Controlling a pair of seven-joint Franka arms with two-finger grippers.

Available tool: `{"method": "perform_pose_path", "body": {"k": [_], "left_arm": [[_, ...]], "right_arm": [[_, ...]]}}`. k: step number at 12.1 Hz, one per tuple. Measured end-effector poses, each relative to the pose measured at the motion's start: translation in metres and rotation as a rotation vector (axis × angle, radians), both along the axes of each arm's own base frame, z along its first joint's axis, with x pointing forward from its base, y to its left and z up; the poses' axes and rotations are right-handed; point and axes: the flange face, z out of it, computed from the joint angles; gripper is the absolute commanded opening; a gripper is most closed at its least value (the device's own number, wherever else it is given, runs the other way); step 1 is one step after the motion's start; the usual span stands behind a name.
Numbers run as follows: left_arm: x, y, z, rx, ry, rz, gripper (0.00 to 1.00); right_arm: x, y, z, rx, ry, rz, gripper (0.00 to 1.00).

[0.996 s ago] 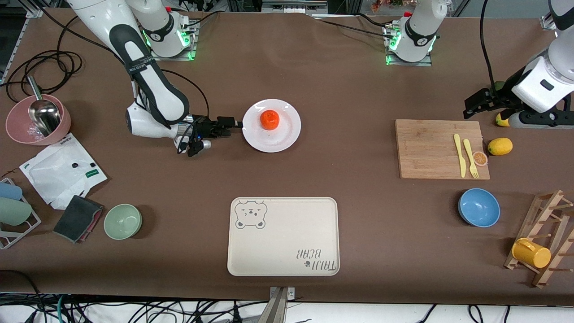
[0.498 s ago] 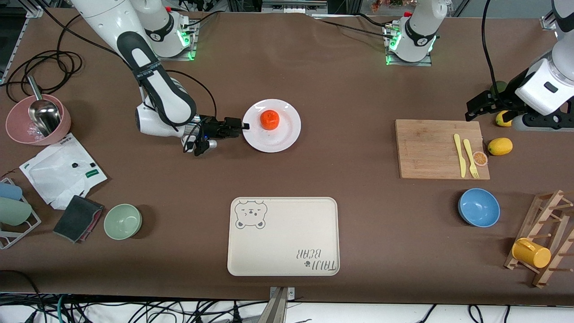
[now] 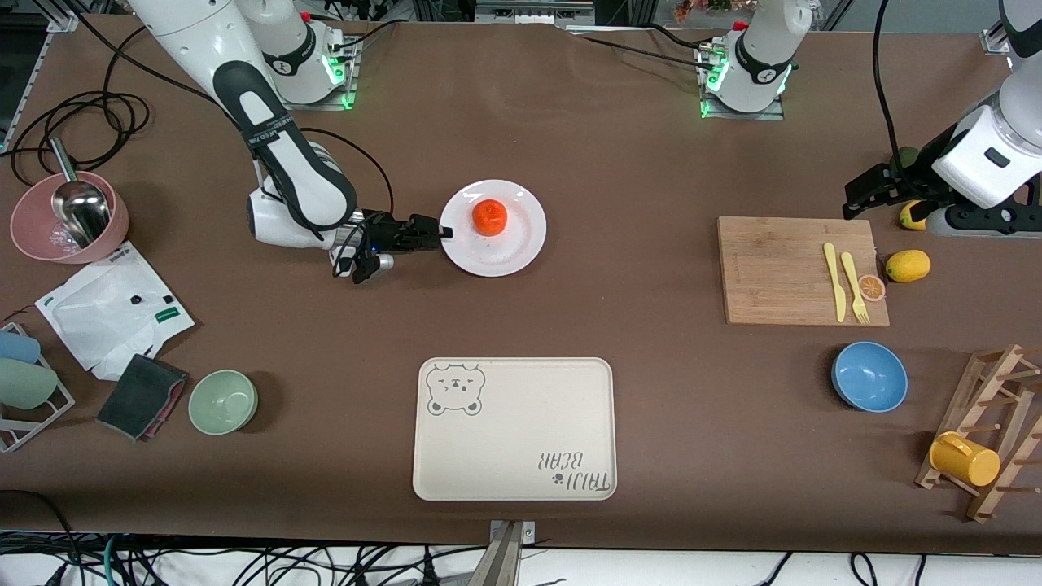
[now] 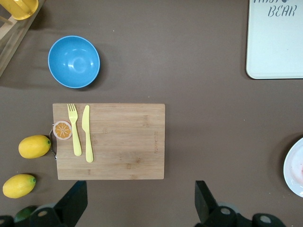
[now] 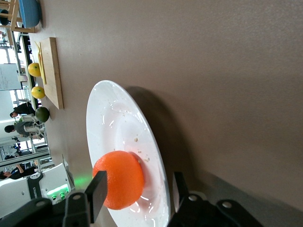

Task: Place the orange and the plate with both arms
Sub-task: 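Hold the plate rim firmly with the right gripper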

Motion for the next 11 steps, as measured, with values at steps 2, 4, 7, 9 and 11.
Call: {"method": "perform_pose_path", "body": {"k": [2,4,7,9,11], "left_arm": [[0.000,0.001,0.000,0.000,0.003,0.002,1.00],[0.000,0.002,0.000,0.000,0.004,0.003,1.00],[0.000,0.002,0.000,0.000,0.004,0.003,1.00],[0.000,0.002,0.000,0.000,0.004,0.003,1.00],[0.000,0.002,0.000,0.000,0.004,0.003,1.00]], "right_arm": [[-0.002,-0.001,-0.006,0.001,-0.010,0.001,0.53],[-0.003,-0.002,-0.010,-0.002,-0.011,0.002,0.47],[-0.005,-0.001,-0.011,-0.006,-0.011,-0.002,0.40],[-0.009,0.003,-0.012,-0.003,-0.007,-0.006,0.40],[-0.012,0.005,-0.014,-0.009,-0.012,-0.004,0.40]]}}
